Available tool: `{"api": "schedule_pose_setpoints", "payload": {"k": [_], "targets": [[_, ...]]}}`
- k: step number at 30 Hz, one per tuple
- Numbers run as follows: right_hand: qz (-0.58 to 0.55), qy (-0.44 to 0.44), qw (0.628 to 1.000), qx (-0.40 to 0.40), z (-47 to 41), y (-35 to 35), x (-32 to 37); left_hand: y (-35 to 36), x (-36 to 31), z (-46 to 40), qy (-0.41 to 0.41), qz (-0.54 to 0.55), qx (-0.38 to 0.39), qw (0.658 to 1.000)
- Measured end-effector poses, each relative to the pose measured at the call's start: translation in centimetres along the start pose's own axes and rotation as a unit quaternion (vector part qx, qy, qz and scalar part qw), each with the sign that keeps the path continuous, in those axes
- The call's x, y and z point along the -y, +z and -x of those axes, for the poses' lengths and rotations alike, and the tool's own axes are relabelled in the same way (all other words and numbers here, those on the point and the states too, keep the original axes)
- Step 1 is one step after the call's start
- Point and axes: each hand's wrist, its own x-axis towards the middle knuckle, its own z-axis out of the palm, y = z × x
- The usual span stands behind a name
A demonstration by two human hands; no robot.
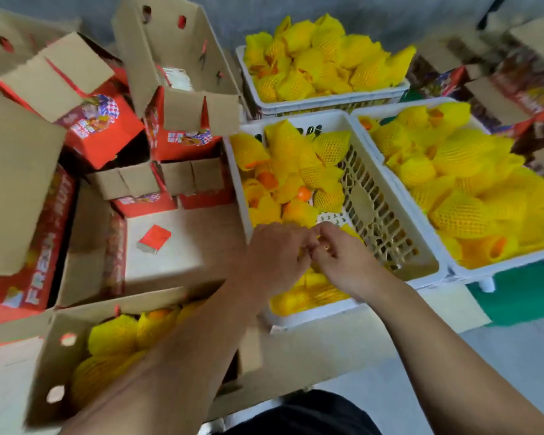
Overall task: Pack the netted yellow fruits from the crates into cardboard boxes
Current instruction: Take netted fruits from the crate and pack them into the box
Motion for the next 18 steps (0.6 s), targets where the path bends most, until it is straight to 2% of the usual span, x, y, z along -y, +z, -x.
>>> {"api": "schedule_pose_setpoints", "payload": {"k": [3, 5, 7, 10, 12, 14, 16, 18], "targets": [[0.085, 0.057, 0.99, 0.094, -3.4, -2.4, -4.2, 2.0, 1.2, -3.7, -0.029, -0.121, 0.013, 0.992], [0.185, 0.107, 0.967, 0.141, -6.2, -3.5, -6.2, 2.1, 2.5, -4.9, -0.05, -0.147, -0.003, 0.988], [0.256, 0.158, 0.941, 0.154, -8.5, -3.6, -7.6, 1.9, 3.1, -5.1, -0.071, -0.125, -0.036, 0.989], [0.327, 0.176, 0.904, 0.213, -10.3, -2.3, -9.5, 1.8, 2.6, -4.8, -0.074, -0.042, -0.066, 0.994], [0.29, 0.176, 0.909, 0.244, -10.8, -1.3, -10.8, 1.7, 2.6, -4.7, -0.08, -0.017, -0.081, 0.993], [0.228, 0.191, 0.926, 0.232, -11.0, -1.0, -11.8, 1.6, 2.7, -4.7, -0.093, -0.003, -0.082, 0.992], [0.162, 0.213, 0.943, 0.201, -11.2, -1.5, -12.4, 1.6, 2.8, -4.9, -0.105, 0.009, -0.082, 0.991], [0.048, 0.203, 0.968, 0.137, -11.5, -2.1, -12.6, 1.6, 2.8, -5.0, -0.108, 0.014, -0.079, 0.991]]}}
